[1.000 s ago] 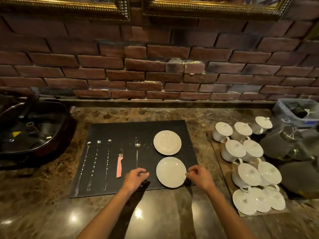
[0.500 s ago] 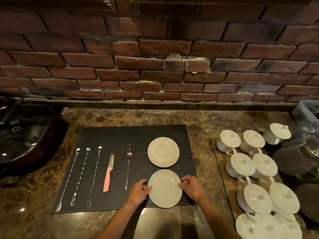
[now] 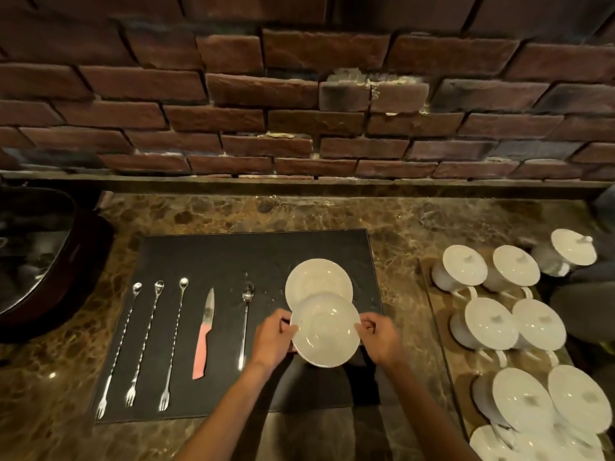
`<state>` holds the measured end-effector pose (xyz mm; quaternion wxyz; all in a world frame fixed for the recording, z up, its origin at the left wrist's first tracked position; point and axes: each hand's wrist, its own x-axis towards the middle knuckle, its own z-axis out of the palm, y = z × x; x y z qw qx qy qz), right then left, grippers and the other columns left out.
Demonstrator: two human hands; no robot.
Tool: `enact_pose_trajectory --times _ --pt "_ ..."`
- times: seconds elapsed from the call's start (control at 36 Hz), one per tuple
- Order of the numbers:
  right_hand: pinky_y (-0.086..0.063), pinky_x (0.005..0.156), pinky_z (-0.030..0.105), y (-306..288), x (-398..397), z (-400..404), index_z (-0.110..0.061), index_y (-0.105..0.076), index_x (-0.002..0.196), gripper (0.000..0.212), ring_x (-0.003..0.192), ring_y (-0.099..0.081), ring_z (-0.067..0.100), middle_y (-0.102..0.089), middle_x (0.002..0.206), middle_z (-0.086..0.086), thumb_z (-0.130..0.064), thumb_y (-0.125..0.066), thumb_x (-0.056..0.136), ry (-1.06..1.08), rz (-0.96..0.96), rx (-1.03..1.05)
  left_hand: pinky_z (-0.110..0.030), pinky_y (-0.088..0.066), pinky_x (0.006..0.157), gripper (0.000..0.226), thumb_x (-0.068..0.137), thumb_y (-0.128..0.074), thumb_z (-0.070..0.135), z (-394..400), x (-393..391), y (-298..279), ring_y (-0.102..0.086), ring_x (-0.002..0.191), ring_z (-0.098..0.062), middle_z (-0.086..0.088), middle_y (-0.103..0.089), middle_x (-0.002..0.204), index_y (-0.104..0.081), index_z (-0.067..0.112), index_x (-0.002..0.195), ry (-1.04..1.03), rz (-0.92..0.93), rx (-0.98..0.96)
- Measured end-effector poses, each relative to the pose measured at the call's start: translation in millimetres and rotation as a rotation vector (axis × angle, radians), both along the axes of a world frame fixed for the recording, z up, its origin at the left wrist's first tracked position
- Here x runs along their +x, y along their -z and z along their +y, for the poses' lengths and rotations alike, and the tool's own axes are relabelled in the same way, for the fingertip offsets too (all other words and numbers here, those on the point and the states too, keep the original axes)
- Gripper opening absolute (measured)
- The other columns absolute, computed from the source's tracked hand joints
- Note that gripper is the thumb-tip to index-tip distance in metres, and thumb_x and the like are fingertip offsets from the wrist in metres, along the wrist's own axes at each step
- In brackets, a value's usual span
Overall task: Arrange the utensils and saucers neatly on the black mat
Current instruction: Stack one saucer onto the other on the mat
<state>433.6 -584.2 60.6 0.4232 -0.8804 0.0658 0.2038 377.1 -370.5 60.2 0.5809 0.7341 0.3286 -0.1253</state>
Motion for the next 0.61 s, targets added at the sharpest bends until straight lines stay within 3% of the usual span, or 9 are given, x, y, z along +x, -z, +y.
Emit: enact_pose_trajectory --times 0.14,0.28,0.36,0.42,0.5,0.61 --pt "-0.056 0.07 0.035 -5.3 40.2 11.7 -0.013 -0.073 0.087 0.011 0.071 -0.067 0.021 -0.069 0.071 0.001 -0.011 -0.063 0.089 0.006 -0.007 0.047 -0.045 -0.065 0.069 0.011 0.093 -0.062 0.003 12.0 40.2 10.2 -0.064 0.067 -0.023 -0.012 -0.061 0.077 -0.067 0.009 0.101 0.0 -0.004 0.015" --pt "-0.049 0.054 0.016 3.5 67.3 21.5 -0.009 -0.075 0.087 0.01 0.061 -0.063 0.012 -0.067 0.066 -0.004 -0.009 -0.065 0.089 -0.016 -0.039 -0.013 -0.049 -0.063 0.077 0.019 0.094 -0.061 0.006 19.7 60.8 21.6 -0.063 0.061 -0.023 -0.009 -0.061 0.068 -0.066 0.008 0.112 0.034 -0.004 0.078" --pt "-0.046 0.052 0.016 9.6 76.6 25.3 -0.008 -0.076 0.084 0.011 0.059 -0.063 0.013 -0.066 0.065 -0.002 -0.006 -0.066 0.087 -0.021 -0.069 -0.047 -0.048 -0.063 0.077 0.027 0.094 -0.061 0.006 20.8 67.8 22.8 -0.068 0.066 -0.029 -0.011 -0.063 0.073 -0.064 0.01 0.12 0.039 -0.01 0.104" --pt "-0.053 0.058 0.023 12.6 81.4 27.3 -0.008 -0.077 0.083 0.009 0.063 -0.066 0.017 -0.069 0.069 0.001 -0.007 -0.068 0.086 -0.007 -0.065 -0.051 -0.048 -0.063 0.077 0.03 0.094 -0.062 0.007 22.0 71.0 22.6 -0.072 0.075 -0.034 -0.014 -0.064 0.078 -0.062 0.011 0.123 0.031 -0.014 0.108" --pt "-0.06 0.068 0.037 15.6 86.5 28.8 -0.01 -0.074 0.079 0.007 0.07 -0.07 0.026 -0.073 0.074 0.008 -0.009 -0.072 0.085 0.028 -0.04 -0.035 -0.044 -0.063 0.074 0.032 0.092 -0.065 0.007 25.6 74.1 24.0 -0.07 0.064 -0.025 -0.008 -0.064 0.071 -0.062 0.014 0.123 0.047 -0.031 0.129" --pt "-0.053 0.063 0.033 16.5 89.5 29.7 -0.01 -0.07 0.071 0.013 0.06 -0.063 0.022 -0.068 0.064 0.007 -0.009 -0.073 0.083 0.046 -0.04 -0.043 -0.032 -0.057 0.058 0.033 0.089 -0.071 0.01 31.1 75.4 26.8 -0.06 0.052 -0.011 0.0 -0.059 0.063 -0.062 0.015 0.121 0.056 -0.05 0.172"
